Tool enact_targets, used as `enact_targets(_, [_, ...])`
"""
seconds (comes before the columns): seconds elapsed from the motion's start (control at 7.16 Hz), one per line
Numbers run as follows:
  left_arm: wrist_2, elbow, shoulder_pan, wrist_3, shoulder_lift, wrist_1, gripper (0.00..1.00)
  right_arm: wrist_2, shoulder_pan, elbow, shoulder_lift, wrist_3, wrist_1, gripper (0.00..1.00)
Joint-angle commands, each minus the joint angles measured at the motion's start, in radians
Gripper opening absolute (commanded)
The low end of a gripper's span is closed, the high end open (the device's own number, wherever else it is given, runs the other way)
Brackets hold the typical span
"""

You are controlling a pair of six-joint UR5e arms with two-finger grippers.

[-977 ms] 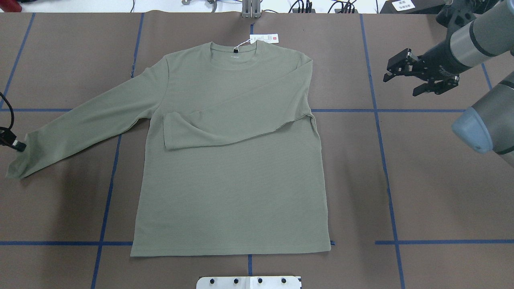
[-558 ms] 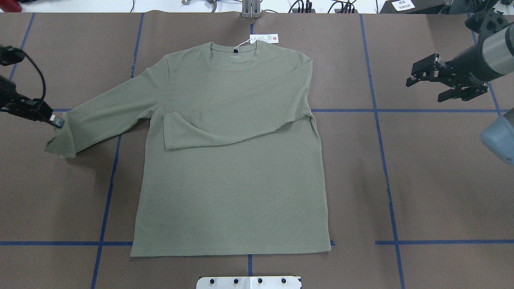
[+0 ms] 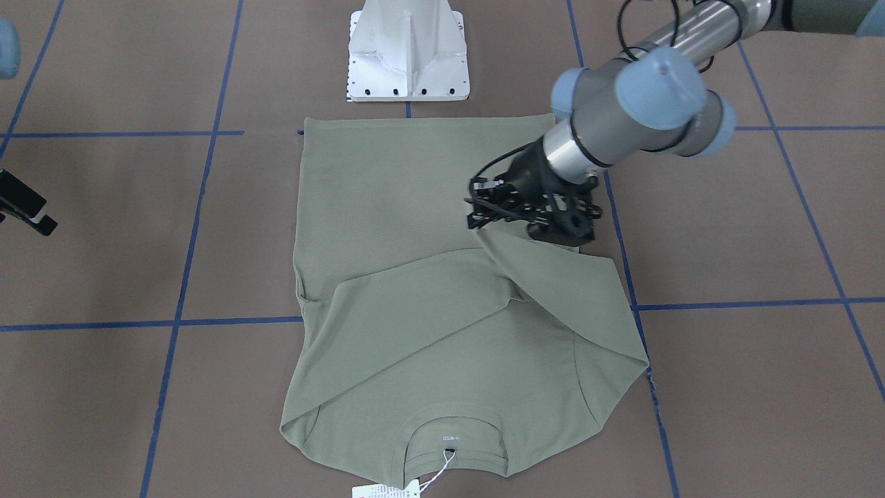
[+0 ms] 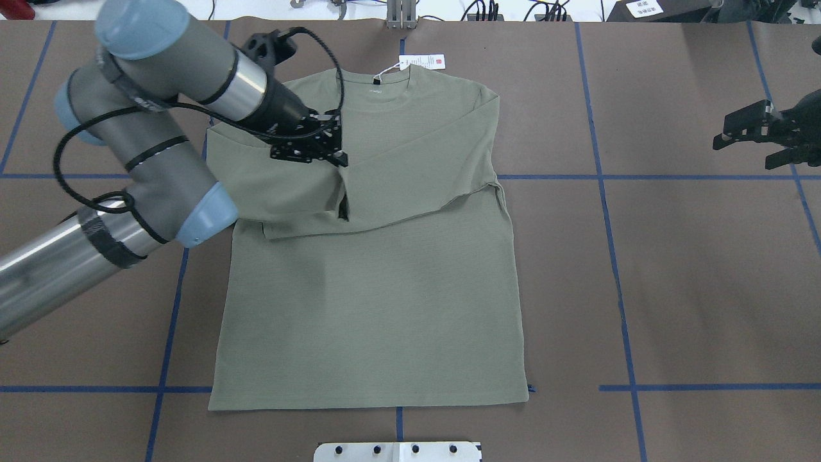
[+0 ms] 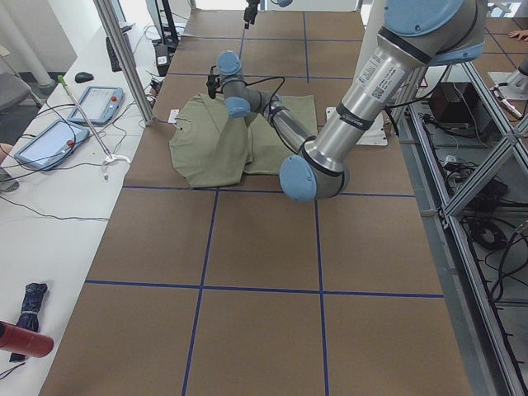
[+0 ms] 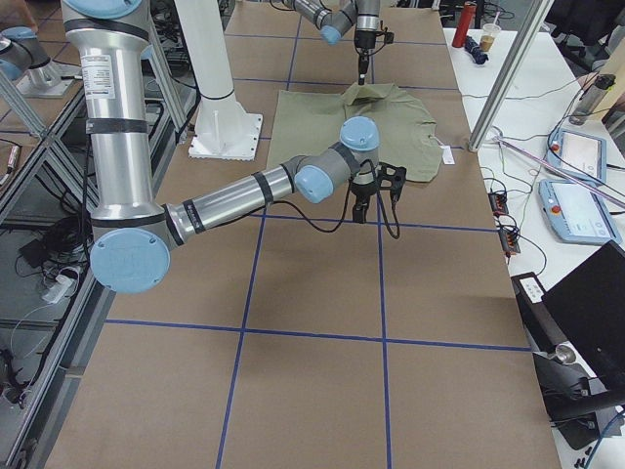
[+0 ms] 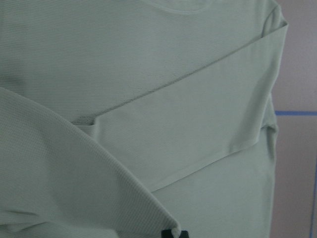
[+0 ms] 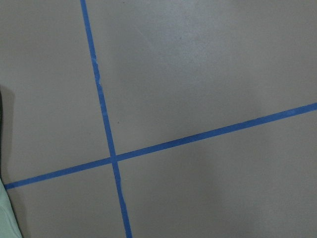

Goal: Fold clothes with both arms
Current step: 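Fold the held sleeve across the chest over the first sleeve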

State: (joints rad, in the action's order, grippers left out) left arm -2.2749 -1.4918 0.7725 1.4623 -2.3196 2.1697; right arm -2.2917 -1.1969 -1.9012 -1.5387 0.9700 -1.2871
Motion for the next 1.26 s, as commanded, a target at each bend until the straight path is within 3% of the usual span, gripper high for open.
enact_targets(0.0, [0.267,0.225,-0.182,0.18,-0.276,0.004,0.0,0.0,-0.015,0.001,-0.043,-0.042,0.011,1.0])
enact_targets(0.14, [0.312,0.296,-0.224,0.237,-0.349,0.004,0.0,-0.006,-0.015,0.002,-0.047,-0.042,0.011,1.0])
enact_targets(0.28, [0.33,0.326,-0.257,0.246,-0.356,0.006,0.0,-0.012,-0.013,0.008,-0.047,-0.04,0.011,1.0])
enact_targets(0.56, [0.379,0.402,-0.28,0.236,-0.342,0.039,0.99,-0.012,-0.013,0.019,-0.046,-0.04,0.011,1.0])
enact_targets(0.84, [0.371,0.356,-0.271,0.234,-0.321,0.024,1.0,-0.009,-0.012,0.018,-0.04,-0.024,0.011,1.0])
enact_targets(0.98, [0.374,0.243,-0.259,0.233,-0.214,0.024,1.0,-0.003,0.014,0.014,-0.029,-0.005,0.012,1.0])
enact_targets(1.12, [0.373,0.088,-0.221,0.224,-0.058,0.021,1.0,0.006,0.075,0.01,0.001,0.125,0.018,1.0])
